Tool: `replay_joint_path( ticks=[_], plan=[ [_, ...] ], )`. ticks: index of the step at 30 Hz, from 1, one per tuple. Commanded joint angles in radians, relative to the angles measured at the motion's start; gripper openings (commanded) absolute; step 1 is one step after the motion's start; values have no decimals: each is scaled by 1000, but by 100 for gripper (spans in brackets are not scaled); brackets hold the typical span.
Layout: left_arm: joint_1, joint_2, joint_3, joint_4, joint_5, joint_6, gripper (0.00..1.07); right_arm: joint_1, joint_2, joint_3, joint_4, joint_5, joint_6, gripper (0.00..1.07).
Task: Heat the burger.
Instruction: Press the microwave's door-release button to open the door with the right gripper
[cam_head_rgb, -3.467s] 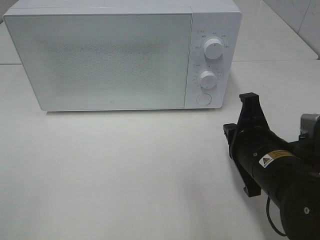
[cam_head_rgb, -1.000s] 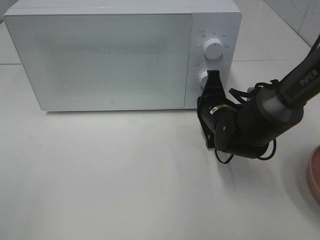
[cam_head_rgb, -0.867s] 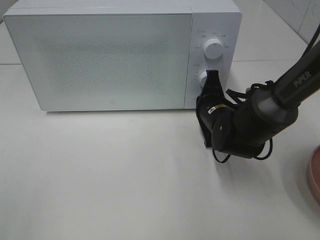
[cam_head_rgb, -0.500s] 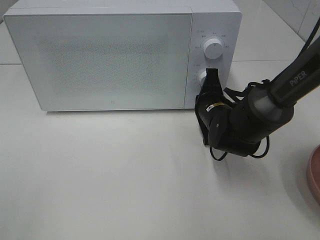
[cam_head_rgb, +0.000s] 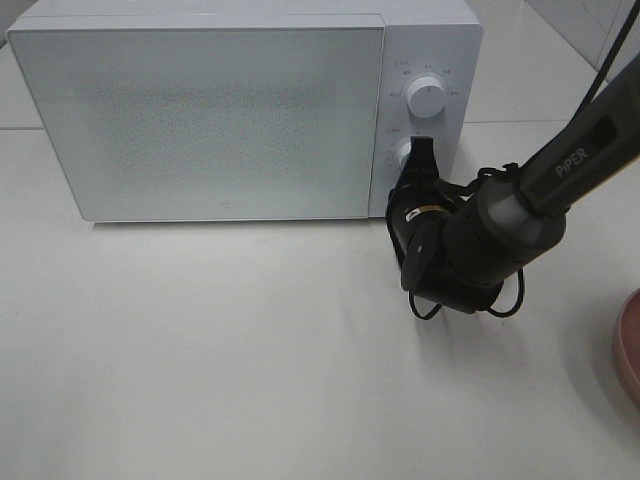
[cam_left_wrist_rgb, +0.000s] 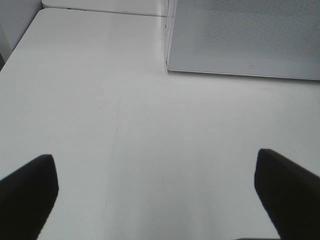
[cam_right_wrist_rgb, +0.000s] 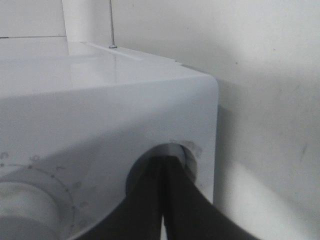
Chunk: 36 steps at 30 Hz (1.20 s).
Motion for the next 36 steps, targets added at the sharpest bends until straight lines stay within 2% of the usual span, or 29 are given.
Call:
replay_joint_path(
  ticks=[1, 21, 36],
  plan=[
    [-4, -14, -1, -9, -15, 0, 100, -37, 15, -99, -62, -193, -9, 0],
    [-4, -14, -1, -9, -15, 0, 100, -42, 13, -115, -60, -118, -34, 0],
    [-4, -14, -1, -9, -15, 0, 100, -42, -107, 49, -43, 117, -85, 0]
  ],
)
